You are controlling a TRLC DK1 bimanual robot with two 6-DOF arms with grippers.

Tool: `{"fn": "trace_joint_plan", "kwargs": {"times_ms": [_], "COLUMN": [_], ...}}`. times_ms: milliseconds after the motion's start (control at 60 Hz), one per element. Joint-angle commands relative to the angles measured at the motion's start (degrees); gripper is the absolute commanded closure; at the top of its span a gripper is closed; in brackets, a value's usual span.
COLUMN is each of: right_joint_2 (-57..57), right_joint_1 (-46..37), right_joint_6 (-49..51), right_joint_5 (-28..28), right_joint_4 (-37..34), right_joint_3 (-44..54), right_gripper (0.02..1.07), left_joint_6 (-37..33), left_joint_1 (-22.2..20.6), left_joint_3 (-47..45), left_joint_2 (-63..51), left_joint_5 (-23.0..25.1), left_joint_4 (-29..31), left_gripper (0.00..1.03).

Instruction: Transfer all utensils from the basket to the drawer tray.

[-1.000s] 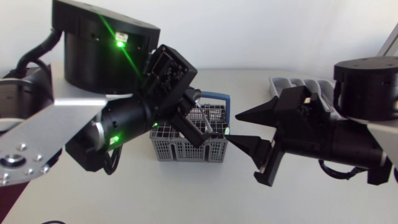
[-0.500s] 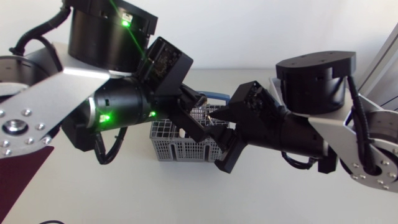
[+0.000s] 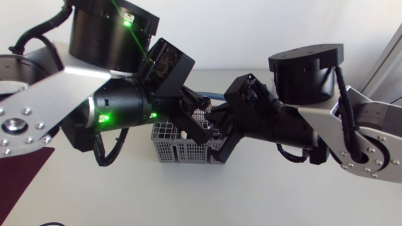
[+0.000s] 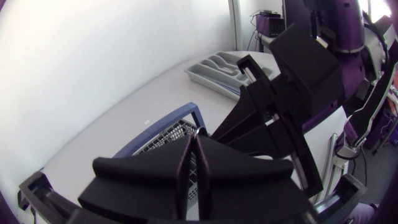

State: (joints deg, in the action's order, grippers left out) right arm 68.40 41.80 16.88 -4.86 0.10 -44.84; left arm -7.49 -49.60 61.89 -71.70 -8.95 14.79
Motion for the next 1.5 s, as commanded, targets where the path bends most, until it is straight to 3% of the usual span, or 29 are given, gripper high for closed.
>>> {"fn": "trace_joint_plan", "kwargs": {"times_ms": [0,150,333,450,567,850,1150,1400,1483], "right_joint_2": [1.12,1.21,1.21,0.50,-1.08,-4.42,1.91,18.17,22.83], "right_joint_1": [-0.84,-1.02,-1.37,-2.60,-6.21,-22.29,-48.48,-63.51,-67.20], "right_joint_6": [-0.89,-0.80,-0.27,1.05,2.98,16.25,45.61,68.55,73.12], "right_joint_5": [-0.67,-2.08,-5.42,-7.88,-12.28,-25.02,-36.53,-38.12,-37.41], "right_joint_4": [-0.98,-2.38,-4.84,-6.95,-9.94,-19.52,-34.90,-48.70,-49.23], "right_joint_3": [-1.65,-2.01,-1.83,-1.39,-0.60,1.07,-2.36,-13.43,-16.95], "right_gripper": [1.01,1.01,1.01,1.01,1.01,1.01,1.01,1.01,1.01], "left_joint_6": [1.33,1.51,1.42,1.16,1.16,1.07,1.33,1.69,1.60], "left_joint_1": [0.30,0.39,1.26,1.97,3.02,4.25,5.66,5.83,6.01], "left_joint_3": [1.74,1.74,2.36,3.33,3.94,5.26,8.69,10.18,10.36], "left_joint_2": [-0.81,-0.37,1.30,2.18,2.88,2.18,-4.41,-7.49,-8.81], "left_joint_5": [0.78,0.60,0.51,0.51,0.51,0.60,5.79,8.51,9.57], "left_joint_4": [0.07,-0.20,-1.16,-1.51,-1.78,-0.02,7.36,10.09,11.14], "left_gripper": [1.00,1.00,0.70,0.61,0.43,0.43,0.44,0.44,0.44]}}
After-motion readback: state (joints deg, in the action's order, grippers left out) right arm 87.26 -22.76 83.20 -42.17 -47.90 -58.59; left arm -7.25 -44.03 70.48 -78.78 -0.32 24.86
